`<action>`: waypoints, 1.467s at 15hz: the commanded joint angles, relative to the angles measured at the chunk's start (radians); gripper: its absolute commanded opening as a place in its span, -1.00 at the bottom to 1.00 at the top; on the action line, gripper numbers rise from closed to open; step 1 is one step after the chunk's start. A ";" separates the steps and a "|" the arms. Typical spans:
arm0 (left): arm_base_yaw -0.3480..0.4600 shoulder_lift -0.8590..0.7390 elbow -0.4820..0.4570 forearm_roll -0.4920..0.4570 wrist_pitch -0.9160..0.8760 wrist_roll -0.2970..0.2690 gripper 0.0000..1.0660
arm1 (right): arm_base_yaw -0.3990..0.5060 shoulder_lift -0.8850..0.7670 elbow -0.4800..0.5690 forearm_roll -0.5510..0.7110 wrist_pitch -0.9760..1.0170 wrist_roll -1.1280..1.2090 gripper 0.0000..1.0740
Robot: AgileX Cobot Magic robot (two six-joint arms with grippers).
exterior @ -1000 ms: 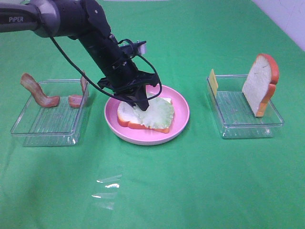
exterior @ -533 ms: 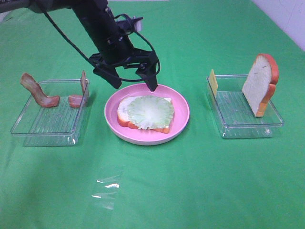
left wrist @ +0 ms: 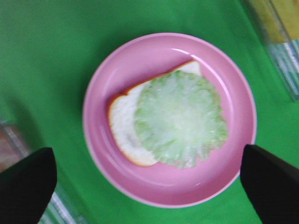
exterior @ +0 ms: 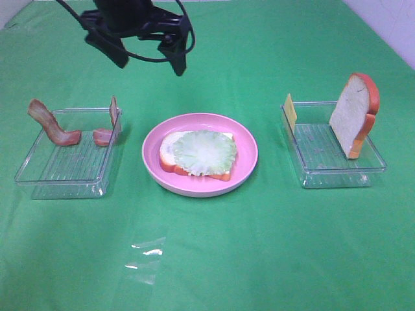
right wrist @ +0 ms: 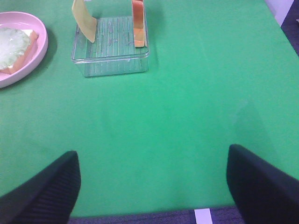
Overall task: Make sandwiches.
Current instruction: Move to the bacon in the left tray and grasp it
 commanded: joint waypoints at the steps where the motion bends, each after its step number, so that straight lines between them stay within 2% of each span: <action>1: 0.051 -0.060 0.072 0.075 0.104 -0.053 0.89 | -0.001 -0.030 0.002 -0.003 -0.002 -0.003 0.53; 5: 0.102 0.007 0.072 0.059 0.101 -0.079 0.89 | -0.001 -0.030 0.002 -0.003 -0.002 -0.003 0.53; 12: 0.102 0.206 -0.048 0.068 0.056 -0.116 0.89 | -0.001 -0.030 0.002 -0.003 -0.002 -0.003 0.53; 17: 0.102 0.254 -0.051 0.068 0.018 -0.165 0.86 | -0.001 -0.030 0.002 -0.003 -0.002 -0.003 0.53; 20: 0.102 0.254 -0.051 0.069 0.001 -0.167 0.68 | -0.001 -0.030 0.002 -0.003 -0.002 -0.003 0.53; 22: 0.102 0.254 -0.051 0.089 -0.008 -0.195 0.38 | -0.001 -0.030 0.002 -0.003 -0.002 -0.003 0.53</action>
